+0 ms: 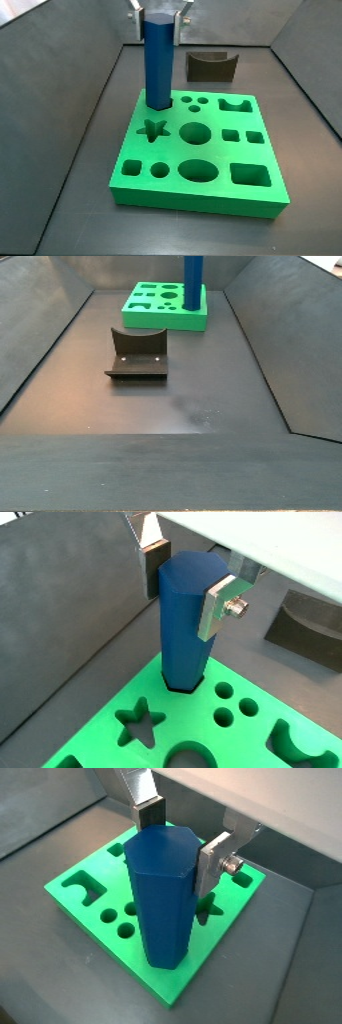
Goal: Pick up the hexagon object. Move up. Move to above the board. Insert the hexagon object.
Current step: Insert the hexagon object.
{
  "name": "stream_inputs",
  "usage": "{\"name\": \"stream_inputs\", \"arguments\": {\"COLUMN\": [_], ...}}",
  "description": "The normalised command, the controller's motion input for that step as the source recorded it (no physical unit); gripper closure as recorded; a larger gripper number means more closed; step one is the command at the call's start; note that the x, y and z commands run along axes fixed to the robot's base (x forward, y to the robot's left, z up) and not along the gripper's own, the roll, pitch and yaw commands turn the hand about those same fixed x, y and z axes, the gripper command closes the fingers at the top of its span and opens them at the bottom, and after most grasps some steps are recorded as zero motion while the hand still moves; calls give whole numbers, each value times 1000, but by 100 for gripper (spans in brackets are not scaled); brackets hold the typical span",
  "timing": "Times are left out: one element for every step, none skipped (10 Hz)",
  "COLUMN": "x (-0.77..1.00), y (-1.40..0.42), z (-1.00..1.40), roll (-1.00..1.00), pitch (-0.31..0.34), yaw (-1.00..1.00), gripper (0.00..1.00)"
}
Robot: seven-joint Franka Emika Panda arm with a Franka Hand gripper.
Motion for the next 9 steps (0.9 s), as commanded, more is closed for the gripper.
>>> {"name": "stream_inputs", "arguments": {"x": [249, 194, 94, 0, -34, -123, 0, 89, -43], "y": [0, 0, 0, 0, 0, 0, 0, 0, 0], "z": [-123, -146, -377, -683, -857, -860, -600, 0, -43], "roll": [-154, -147, -87, 0, 0, 117, 166, 13, 70], "pitch": [-131, -126, -160, -213, -200, -180, -113, 83, 20], "yaw": [17, 77, 71, 40, 29, 17, 0, 0, 0], "gripper": [100, 100, 100, 100, 100, 100, 100, 100, 100]}}
